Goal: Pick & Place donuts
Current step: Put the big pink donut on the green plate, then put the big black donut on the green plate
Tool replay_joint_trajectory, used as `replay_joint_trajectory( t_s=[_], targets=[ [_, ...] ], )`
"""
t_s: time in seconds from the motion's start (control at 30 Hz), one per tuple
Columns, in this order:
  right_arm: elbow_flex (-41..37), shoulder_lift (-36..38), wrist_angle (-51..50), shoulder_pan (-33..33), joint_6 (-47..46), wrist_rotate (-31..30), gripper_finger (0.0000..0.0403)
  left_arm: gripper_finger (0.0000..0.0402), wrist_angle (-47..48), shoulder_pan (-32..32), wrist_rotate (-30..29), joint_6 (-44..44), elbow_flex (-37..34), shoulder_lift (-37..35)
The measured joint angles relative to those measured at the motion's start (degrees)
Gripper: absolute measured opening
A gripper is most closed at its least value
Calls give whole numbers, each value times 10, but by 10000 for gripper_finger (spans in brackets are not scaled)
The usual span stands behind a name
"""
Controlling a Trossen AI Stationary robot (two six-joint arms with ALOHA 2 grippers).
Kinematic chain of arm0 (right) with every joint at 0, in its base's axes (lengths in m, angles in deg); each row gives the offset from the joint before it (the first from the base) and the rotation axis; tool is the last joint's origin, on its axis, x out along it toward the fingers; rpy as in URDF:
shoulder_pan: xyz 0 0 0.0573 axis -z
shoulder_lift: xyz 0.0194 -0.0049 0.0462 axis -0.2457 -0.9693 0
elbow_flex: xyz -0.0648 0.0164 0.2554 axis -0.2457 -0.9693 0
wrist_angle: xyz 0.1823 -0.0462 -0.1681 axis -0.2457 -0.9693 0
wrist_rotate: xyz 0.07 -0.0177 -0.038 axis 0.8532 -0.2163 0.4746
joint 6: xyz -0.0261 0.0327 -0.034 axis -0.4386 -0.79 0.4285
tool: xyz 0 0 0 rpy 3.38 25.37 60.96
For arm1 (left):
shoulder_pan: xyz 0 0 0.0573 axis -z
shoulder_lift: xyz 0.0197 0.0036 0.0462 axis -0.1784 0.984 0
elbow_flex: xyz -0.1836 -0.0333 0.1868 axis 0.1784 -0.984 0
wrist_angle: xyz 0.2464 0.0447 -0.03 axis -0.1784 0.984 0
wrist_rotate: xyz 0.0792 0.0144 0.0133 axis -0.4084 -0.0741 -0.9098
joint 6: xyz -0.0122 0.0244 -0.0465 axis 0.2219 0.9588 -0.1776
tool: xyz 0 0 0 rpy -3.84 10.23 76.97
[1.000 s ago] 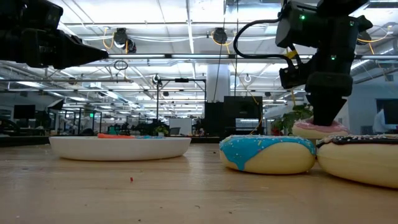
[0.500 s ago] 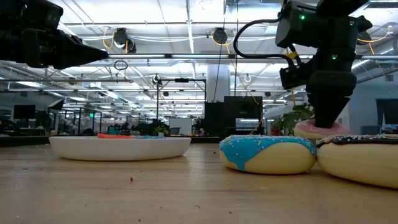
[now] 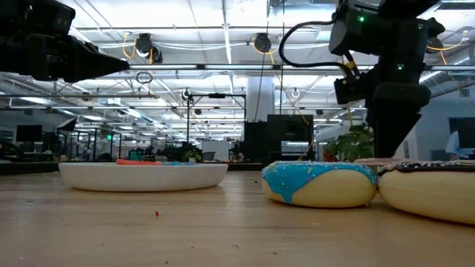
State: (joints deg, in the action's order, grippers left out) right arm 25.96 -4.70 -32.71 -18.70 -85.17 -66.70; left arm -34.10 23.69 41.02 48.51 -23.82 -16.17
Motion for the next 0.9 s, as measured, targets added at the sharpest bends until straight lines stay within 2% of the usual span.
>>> replay_joint_trajectory(
  t_s=[0.2, 0.43, 0.57, 0.67, 0.83, 0.9],
  targets=[
    [0, 35, 3, 0, 10, 0, 253, 42, 0, 0, 0, 0, 0, 0],
    [0, 127, 11, -9, -20, 17, 245, 42, 1, 0, 0, 0, 0, 0],
    [0, 168, 71, -62, -20, 28, 238, 42, 0, 0, 0, 0, 0, 0],
    [1, 174, 134, -115, -13, -6, 230, 42, 0, 0, 0, 0, 0, 0],
    [14, 132, 141, -206, -12, -85, 197, 42, 0, 0, 0, 0, 0, 0],
    [29, 101, 140, -232, -30, -99, 175, 42, 0, 0, 0, -1, 0, 0]
  ],
)
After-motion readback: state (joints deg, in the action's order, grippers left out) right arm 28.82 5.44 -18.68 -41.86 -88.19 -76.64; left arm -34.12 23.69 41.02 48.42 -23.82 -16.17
